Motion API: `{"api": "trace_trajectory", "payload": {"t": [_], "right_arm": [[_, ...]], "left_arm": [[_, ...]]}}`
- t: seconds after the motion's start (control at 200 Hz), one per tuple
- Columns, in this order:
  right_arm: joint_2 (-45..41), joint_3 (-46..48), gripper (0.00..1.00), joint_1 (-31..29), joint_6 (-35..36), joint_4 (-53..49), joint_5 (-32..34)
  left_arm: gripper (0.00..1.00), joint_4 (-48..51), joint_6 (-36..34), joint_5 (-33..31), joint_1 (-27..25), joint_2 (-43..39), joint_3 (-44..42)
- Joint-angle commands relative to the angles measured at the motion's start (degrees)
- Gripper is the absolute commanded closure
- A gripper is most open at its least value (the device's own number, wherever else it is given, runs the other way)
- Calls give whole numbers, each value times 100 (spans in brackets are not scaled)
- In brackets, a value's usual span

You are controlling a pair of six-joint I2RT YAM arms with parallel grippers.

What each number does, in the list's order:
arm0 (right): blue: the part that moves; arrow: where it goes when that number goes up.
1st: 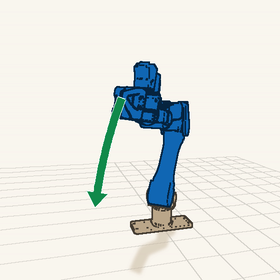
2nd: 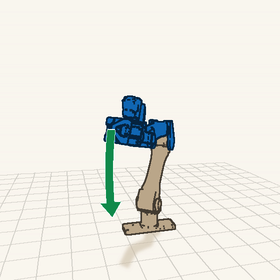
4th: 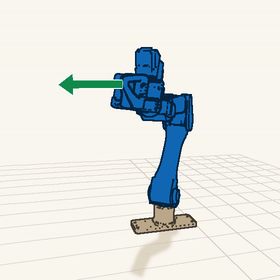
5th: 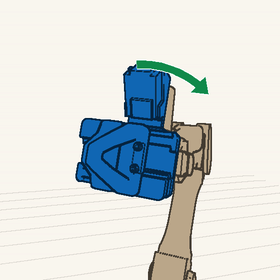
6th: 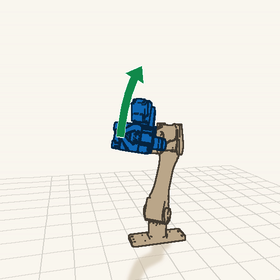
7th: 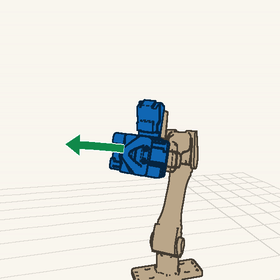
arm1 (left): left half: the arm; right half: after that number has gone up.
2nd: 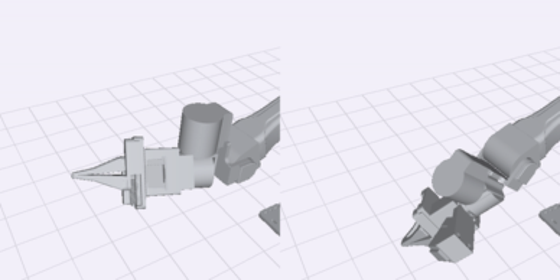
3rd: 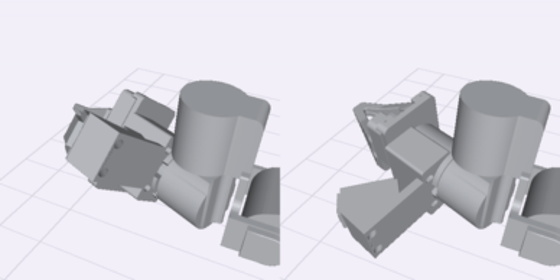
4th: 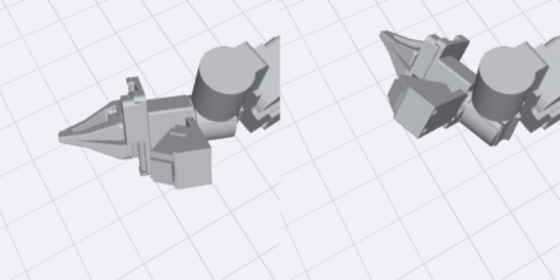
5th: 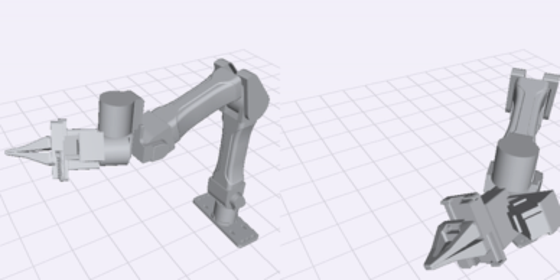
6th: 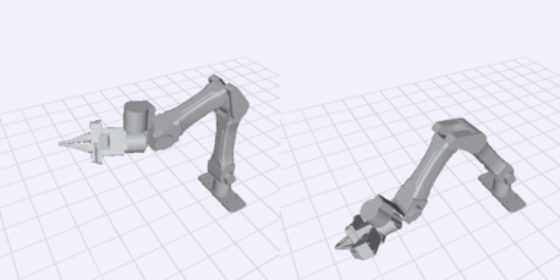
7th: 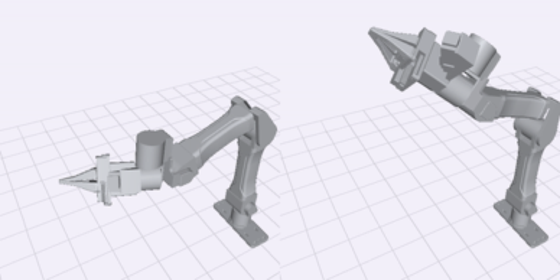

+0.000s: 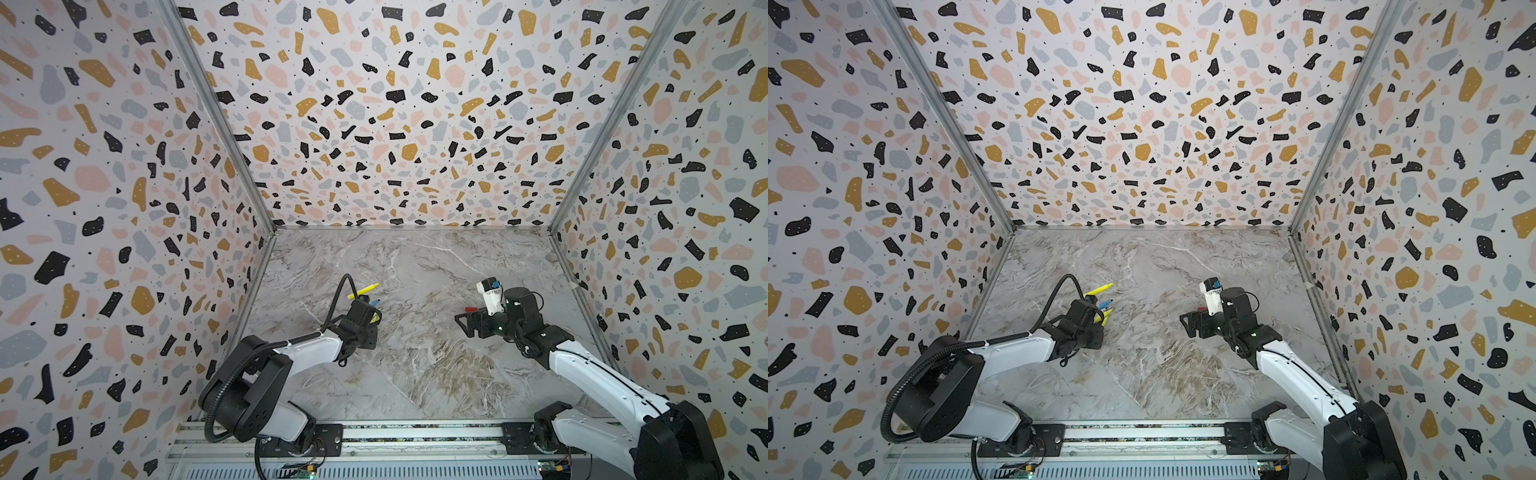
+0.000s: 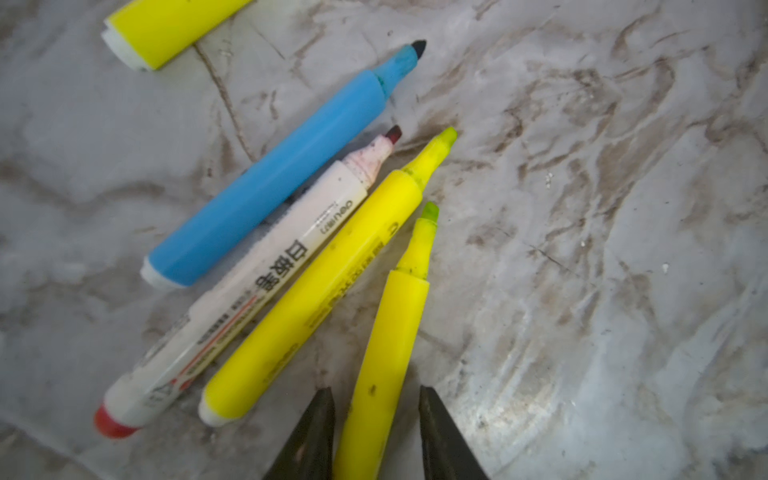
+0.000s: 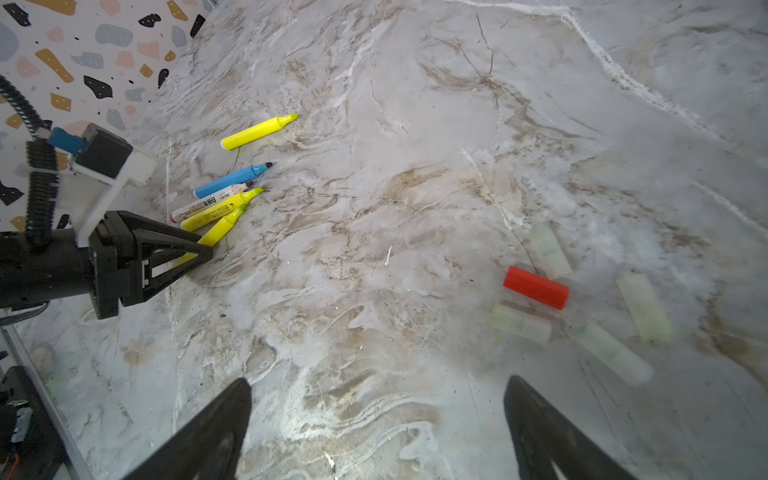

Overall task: Insert the pens into the pen caps
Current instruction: 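Move the left gripper over the yellow highlighters while the right gripper advances, then close the left gripper on the nearest yellow highlighter and lift it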

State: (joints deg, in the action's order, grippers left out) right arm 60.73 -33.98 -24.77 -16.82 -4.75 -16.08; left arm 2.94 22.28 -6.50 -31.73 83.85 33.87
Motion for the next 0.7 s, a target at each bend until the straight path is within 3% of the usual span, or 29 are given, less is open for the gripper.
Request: {"api": "trace_trajectory", "payload": {"t": [0.0,0.235,0.39,0.456,0.691], "right_arm": [[-227,23,5,-36,-104,-148,184],[-496,-6,6,-54,-325,-247,299],[-628,78,7,-92,-524,-223,183],[-625,154,7,-106,-608,-175,-36],[-463,581,9,-481,-1088,484,-1231]], "left_arm": [[69,64,-139,26,-186,153,138],[82,-45,-269,167,-519,230,92],[95,-340,-264,392,-822,-152,-73],[100,-649,-197,554,-1007,-462,-248],[100,-1602,124,613,-1628,-1761,-948]]}}
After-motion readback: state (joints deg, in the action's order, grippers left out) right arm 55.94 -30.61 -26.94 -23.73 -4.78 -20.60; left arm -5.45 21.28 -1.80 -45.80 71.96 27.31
